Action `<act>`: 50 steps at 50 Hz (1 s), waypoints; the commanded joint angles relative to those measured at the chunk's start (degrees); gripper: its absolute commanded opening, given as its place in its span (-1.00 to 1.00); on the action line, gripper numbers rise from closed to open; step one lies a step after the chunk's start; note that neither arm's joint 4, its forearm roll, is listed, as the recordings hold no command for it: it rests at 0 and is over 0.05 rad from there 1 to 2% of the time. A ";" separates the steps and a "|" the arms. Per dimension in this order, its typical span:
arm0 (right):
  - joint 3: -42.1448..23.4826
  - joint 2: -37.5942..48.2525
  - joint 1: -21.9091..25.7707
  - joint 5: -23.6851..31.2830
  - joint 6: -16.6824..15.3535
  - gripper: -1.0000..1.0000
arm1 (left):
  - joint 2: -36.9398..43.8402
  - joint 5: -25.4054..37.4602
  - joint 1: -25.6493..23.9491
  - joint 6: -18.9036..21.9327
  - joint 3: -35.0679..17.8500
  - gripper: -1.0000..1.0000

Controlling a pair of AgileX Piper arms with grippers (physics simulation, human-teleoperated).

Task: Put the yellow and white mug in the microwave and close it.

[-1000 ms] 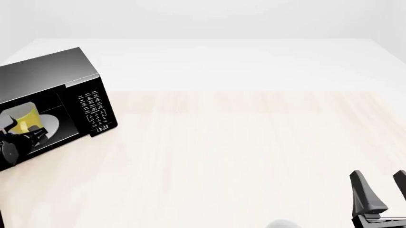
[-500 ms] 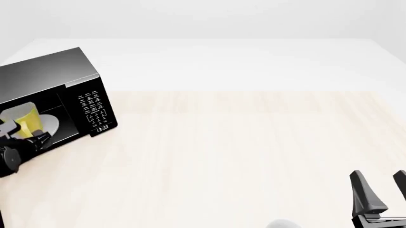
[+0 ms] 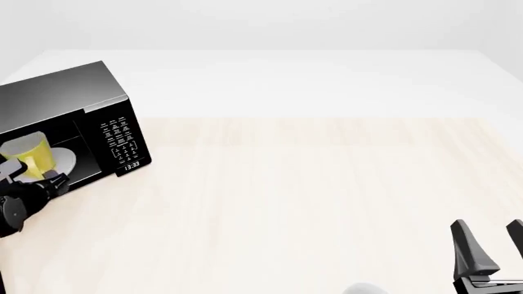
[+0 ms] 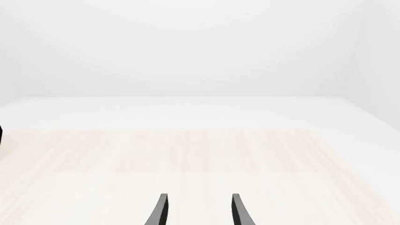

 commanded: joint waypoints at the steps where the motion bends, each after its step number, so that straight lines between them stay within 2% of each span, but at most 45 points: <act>1: 0.00 0.00 0.00 0.00 -0.01 1.00 | -5.14 0.26 -0.77 -0.19 3.22 1.00; 9: 0.00 0.00 -0.01 0.00 0.00 1.00 | -9.39 1.56 -1.48 -0.67 4.97 1.00; 28: 0.00 0.00 0.00 0.00 0.01 1.00 | -22.54 6.71 -1.90 1.10 8.22 1.00; 43: 0.00 0.00 0.01 0.00 -0.01 1.00 | -32.08 13.37 -1.17 3.37 9.04 1.00; 46: 0.00 0.00 0.00 0.00 0.01 1.00 | -31.79 15.41 -2.36 2.13 8.52 1.00; 50: 0.00 0.00 0.00 0.00 0.01 1.00 | -35.39 17.73 -2.34 2.83 8.69 1.00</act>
